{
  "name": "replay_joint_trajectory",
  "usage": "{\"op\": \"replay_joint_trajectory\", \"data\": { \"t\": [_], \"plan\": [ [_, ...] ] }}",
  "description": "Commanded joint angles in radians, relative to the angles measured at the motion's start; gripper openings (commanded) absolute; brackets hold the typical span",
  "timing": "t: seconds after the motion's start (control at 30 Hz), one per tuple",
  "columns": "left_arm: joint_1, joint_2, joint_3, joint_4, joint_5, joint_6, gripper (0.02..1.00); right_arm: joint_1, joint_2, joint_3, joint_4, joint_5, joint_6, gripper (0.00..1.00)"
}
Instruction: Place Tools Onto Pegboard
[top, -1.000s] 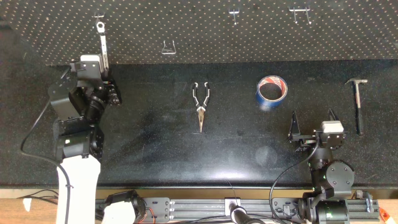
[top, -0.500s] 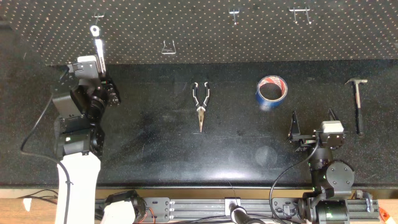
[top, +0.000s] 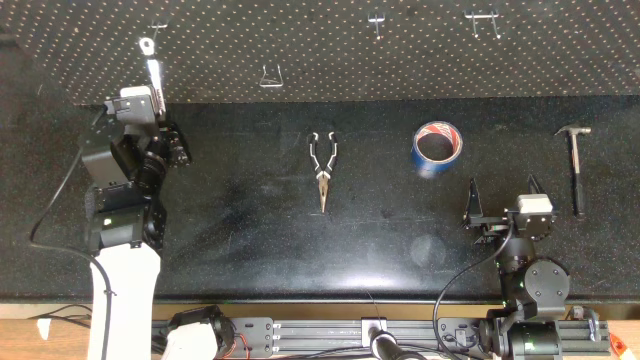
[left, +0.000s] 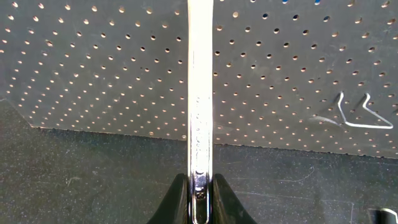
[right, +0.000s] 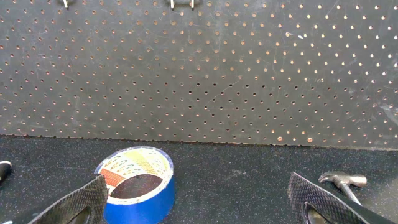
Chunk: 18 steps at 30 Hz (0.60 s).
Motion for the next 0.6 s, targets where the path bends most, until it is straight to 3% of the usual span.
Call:
{"op": "replay_joint_trajectory", "data": {
  "t": [0.03,0.6],
  "plan": [
    [0.001,0.008,0.040,0.011,-0.018,-0.009,0.025,0.008,-0.007,-0.005,-0.002,0.002,-0.014,0.941],
    [0.002,0.062,0.040,0.040,-0.023,-0.009,0.029,0.008,-0.007,-0.005,-0.002,0.002,-0.014,0.941]
  ]
}}
